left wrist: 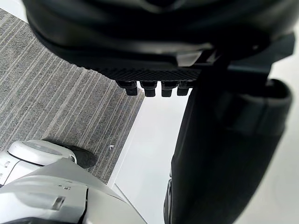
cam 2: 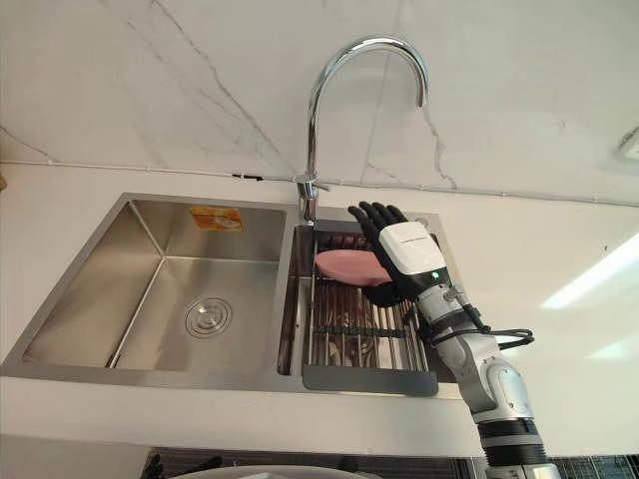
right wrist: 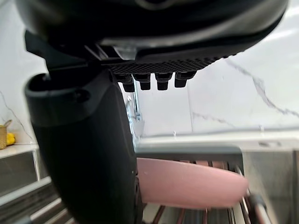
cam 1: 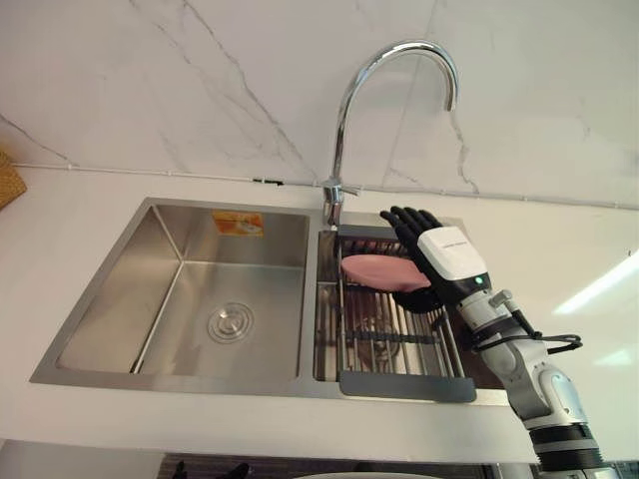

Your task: Walk over to the sink, pick up the cup, carry it to the dishwasher, place the cup inside the dishwasher, then close the dishwasher door

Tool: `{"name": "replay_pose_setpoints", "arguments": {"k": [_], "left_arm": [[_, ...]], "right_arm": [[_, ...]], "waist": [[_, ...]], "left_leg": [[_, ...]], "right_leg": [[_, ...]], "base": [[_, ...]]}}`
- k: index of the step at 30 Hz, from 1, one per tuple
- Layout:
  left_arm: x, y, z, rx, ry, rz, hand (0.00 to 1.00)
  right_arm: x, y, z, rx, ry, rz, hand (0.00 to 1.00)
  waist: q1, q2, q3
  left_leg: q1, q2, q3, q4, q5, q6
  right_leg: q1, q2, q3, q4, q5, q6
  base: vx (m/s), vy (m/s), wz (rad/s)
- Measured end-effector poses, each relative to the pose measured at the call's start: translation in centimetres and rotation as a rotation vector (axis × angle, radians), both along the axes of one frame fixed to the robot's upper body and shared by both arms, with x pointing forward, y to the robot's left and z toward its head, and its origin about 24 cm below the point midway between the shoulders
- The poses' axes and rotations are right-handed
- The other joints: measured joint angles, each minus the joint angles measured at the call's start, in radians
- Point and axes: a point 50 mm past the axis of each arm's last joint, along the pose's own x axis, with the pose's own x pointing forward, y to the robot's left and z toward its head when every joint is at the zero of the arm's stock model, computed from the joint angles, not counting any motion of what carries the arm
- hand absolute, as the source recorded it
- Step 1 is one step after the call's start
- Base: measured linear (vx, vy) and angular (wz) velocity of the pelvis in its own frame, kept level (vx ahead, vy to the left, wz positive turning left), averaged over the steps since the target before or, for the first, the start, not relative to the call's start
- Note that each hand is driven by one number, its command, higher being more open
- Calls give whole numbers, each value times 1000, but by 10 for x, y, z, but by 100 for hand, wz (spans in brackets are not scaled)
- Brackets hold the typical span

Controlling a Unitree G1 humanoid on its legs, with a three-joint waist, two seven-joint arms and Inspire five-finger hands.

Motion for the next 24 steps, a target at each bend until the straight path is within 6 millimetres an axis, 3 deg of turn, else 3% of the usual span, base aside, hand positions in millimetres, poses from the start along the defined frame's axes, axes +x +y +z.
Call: {"name": "replay_pose_setpoints", "arguments": {"k": [9,16,17,24], "left_arm": [[2,0,0,2,-1,-3,100],[1,0,0,15,10,-6,100],[1,0,0,15,10,-6,100],[2,0,0,15,9,-7,100]], "right_arm": [[2,-6,-23,12,96,-69,100],[5,2,-30,40,98,-77,100],[5,3,-30,40,97,-76,0],[5,4,-31,12,82,-74,0]], "waist": [[5,-2,1],[8,-3,1],[9,-3,1],[11,-4,2]], "left_leg": [[-8,-5,-27,-2,8,0],[-14,-5,-40,-4,17,1],[-14,-5,-41,-5,17,0],[-14,-7,-44,-10,19,1]], "right_leg": [[5,-7,-27,0,0,0],[5,-7,-40,-1,0,0],[5,-8,-41,-1,0,0],[5,-10,-44,0,0,0]], "base": [[-12,-1,9],[-58,-11,6],[-48,-7,5],[-36,1,2]]}}
